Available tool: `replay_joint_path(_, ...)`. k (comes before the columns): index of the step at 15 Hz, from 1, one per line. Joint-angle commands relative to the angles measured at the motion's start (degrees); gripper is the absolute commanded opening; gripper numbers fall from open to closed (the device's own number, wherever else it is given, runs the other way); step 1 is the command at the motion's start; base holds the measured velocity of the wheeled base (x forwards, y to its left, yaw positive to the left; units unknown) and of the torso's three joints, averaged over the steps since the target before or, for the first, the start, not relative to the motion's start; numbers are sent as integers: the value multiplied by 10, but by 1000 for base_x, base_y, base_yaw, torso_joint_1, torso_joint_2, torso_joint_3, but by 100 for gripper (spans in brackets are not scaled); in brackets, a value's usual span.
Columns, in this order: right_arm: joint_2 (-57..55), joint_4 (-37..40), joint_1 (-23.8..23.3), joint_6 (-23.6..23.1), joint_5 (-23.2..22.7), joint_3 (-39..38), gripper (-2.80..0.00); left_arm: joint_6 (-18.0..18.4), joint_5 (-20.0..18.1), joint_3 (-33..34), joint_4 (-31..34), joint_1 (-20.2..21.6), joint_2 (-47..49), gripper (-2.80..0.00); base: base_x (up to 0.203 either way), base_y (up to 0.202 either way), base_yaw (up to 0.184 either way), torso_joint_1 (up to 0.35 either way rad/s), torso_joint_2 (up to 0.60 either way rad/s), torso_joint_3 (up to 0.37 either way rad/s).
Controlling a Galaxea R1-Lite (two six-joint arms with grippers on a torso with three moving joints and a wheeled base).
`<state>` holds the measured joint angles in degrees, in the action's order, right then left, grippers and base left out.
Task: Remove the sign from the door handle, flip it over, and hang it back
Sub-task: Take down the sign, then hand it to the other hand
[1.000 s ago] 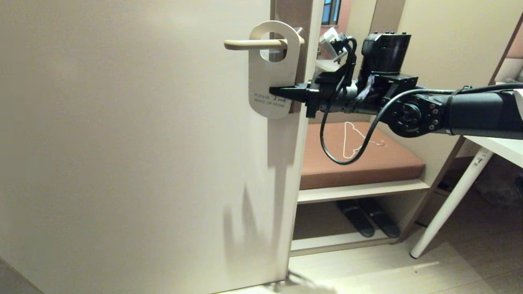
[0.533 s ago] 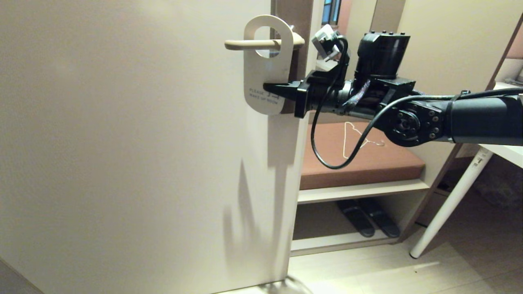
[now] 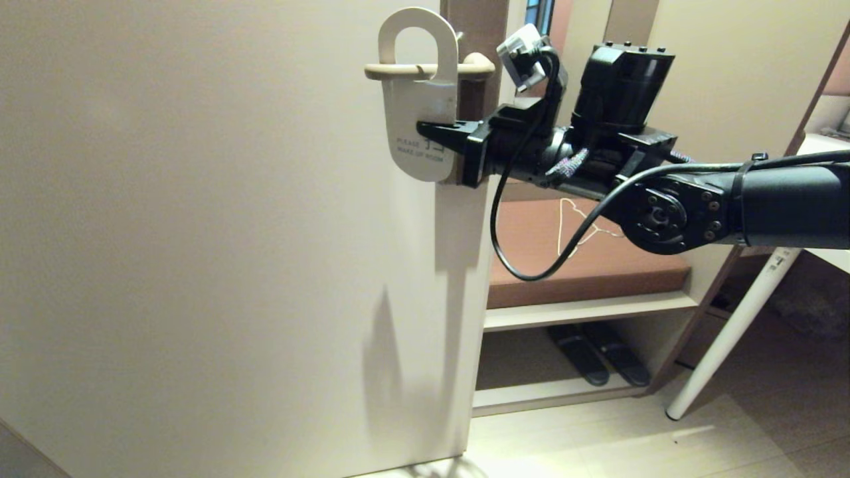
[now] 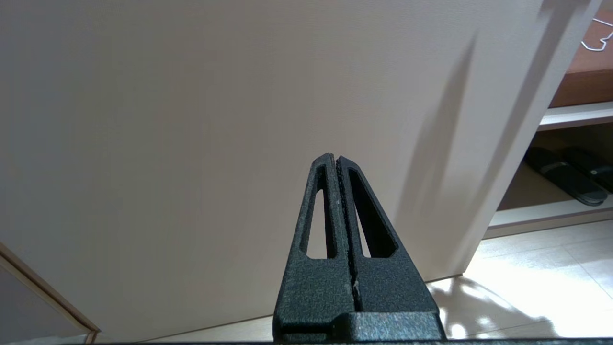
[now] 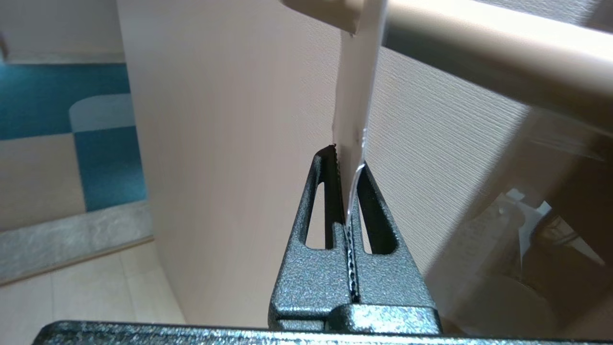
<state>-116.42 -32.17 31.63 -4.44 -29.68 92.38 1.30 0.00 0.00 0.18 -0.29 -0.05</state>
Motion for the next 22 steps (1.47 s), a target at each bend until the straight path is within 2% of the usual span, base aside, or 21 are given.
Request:
replay_joint_path(1,1,-9,11,0,8,-11,-280,0,0,0,0,0,0,-280,0,0,0,0,0,0)
replay_joint_path(5,0,-12,24,-2,24,-23,-280,0,0,0,0,0,0,-280,0,0,0,0,0,0)
replay_joint_path(14,-17,-47,52,-4,28,-26,-280,0,0,0,0,0,0,-280,0,0,0,0,0,0)
replay_joint_path(17,-29,-50,57,-4,45,-23,-280,0,0,0,0,0,0,-280,0,0,0,0,0,0)
replay_joint_path(22,-7,-63,59,-2,42,-45,-280,0,0,0,0,0,0,-280,0,0,0,0,0,0)
